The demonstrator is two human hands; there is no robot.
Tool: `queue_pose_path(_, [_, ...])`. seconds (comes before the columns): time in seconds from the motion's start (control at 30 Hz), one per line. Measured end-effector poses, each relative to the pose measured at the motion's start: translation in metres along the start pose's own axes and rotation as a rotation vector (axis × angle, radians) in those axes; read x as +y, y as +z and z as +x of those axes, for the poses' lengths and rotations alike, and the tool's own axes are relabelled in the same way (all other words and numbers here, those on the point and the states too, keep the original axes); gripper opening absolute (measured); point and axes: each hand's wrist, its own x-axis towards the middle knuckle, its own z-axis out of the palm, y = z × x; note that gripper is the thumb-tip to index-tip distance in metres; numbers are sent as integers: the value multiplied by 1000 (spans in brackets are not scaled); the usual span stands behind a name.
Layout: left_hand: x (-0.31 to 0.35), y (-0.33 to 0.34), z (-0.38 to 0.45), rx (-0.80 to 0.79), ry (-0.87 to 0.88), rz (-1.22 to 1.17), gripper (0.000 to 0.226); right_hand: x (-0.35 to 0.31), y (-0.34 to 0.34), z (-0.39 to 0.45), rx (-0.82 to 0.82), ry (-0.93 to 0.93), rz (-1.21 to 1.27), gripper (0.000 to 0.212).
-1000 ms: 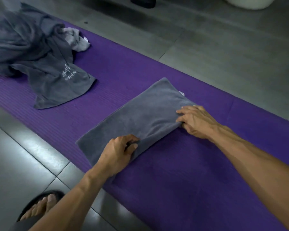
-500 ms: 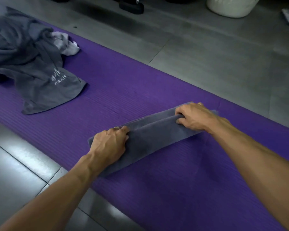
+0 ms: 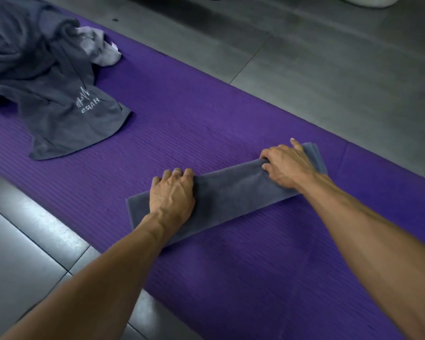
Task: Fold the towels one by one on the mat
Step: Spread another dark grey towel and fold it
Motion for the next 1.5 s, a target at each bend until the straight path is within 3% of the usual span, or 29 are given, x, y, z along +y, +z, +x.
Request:
queue_pose_path(0.07, [5, 5, 0, 107, 23, -14, 26, 1, 3, 2, 3, -2, 6, 11])
queue_pose_path(0.13, [13, 12, -3, 252, 196, -98, 33, 0, 4, 4, -7, 0, 17, 13])
queue_pose_path(0.17, [17, 17, -6, 249, 300, -122, 40, 0, 4, 4, -18, 9, 18, 15])
queue_pose_path(0.23, [24, 27, -12, 58, 399, -97, 59, -3, 5, 3, -8, 48, -35, 24])
queue_pose_path(0.3, [24, 38, -13, -90, 375, -33, 71, -13, 10, -2, 128, 98, -94, 35])
queue_pose_path(0.4, [20, 50, -10, -85, 346, 21, 76, -50, 33, -24, 346, 1, 103, 43])
queue_pose_path(0.47, [18, 52, -8, -46, 344, 0, 79, -68, 50, -41, 259, -130, 189, 51])
queue_pose_path(0.53, [18, 53, -7, -12, 342, -25, 80, -51, 58, -45, 140, -162, 119, 58])
queue_pose_path(0.73, [20, 55, -8, -4, 332, -23, 78, 59, 51, -27, -12, 78, -51, 74])
queue_pose_path(0.83, [21, 56, -8, 8, 323, -15, 78, 42, 41, -25, 70, 187, -76, 70])
queue_pose_path(0.9, [21, 58, -8, 31, 331, -24, 78, 4, 45, -38, 131, 62, -25, 64])
queue_pose_path(0.97, [20, 57, -8, 36, 344, -34, 78, -18, 58, -57, 72, -102, 32, 64])
queue_pose_path(1.0, [20, 56, -8, 27, 348, -34, 79, -13, 60, -60, 30, -93, 47, 66])
queue_pose_path(1.13, [10, 51, -9, -37, 443, -21, 85, 23, 55, -49, -17, 185, 30, 77])
queue_pose_path(1.23, [-23, 51, -24, -41, 566, 59, 96, 5, 54, -47, -20, 277, 10, 68])
queue_pose_path(1.33, [-69, 50, -46, -47, 571, 85, 99, -18, 47, -51, -45, 312, 33, 65])
queue_pose_path(1.4, [-96, 47, -57, -32, 574, 55, 92, -37, 43, -56, -2, 226, 75, 64])
queue_pose_path(1.5, [-121, 45, -66, 40, 616, 1, 74, -83, 38, -72, 76, -62, 190, 70])
